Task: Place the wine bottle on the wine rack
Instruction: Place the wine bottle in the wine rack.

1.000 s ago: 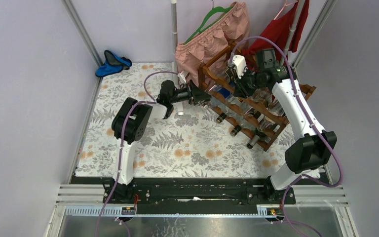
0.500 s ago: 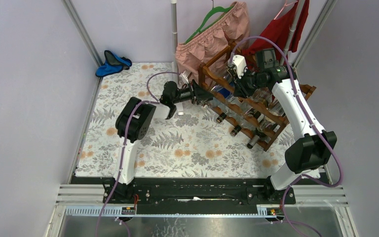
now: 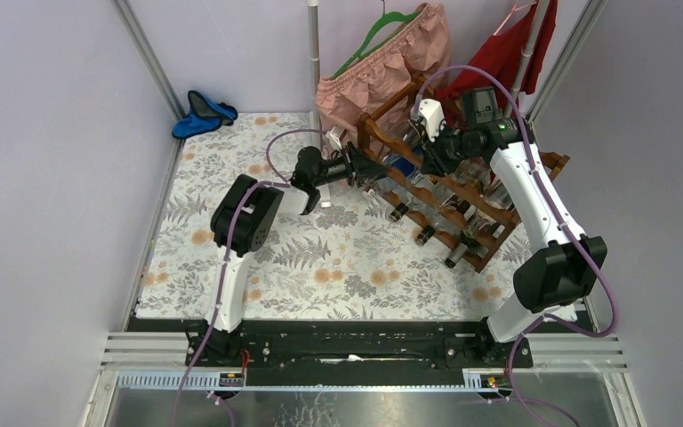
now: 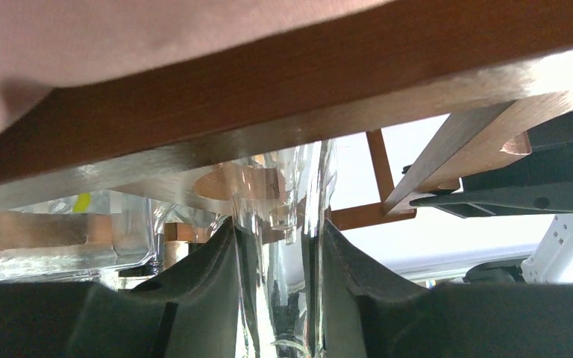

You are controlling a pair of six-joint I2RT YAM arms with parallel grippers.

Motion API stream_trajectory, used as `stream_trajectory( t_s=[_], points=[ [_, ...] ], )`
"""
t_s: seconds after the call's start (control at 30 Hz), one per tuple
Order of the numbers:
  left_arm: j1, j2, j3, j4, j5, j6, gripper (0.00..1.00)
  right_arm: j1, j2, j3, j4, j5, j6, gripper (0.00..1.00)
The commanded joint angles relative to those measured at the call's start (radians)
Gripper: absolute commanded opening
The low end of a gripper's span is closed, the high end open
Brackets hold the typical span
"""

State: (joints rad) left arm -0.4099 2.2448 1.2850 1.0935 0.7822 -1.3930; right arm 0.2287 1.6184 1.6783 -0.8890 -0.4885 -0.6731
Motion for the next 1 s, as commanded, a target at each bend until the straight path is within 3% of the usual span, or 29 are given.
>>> stream_trajectory(
  t_s=[0.0,0.37,0.97],
  points=[
    [-0.004,-0.05,0.07,0.264,-0.045,0.056,0.0,0.02,-0.085,0.068,-0.05,-0.192,-0.017,0.0],
    [-0.01,-0.033,0.121,0.098,-0.058,0.094,0.0,0.019,-0.083,0.072,-0.044,-0.208,-0.003,0.01],
    [-0.023,-0.041,0.127,0.015,-0.195,0.072,0.0,0.02,-0.077,0.071,-0.05,-0.217,0.001,0.06]
  ],
)
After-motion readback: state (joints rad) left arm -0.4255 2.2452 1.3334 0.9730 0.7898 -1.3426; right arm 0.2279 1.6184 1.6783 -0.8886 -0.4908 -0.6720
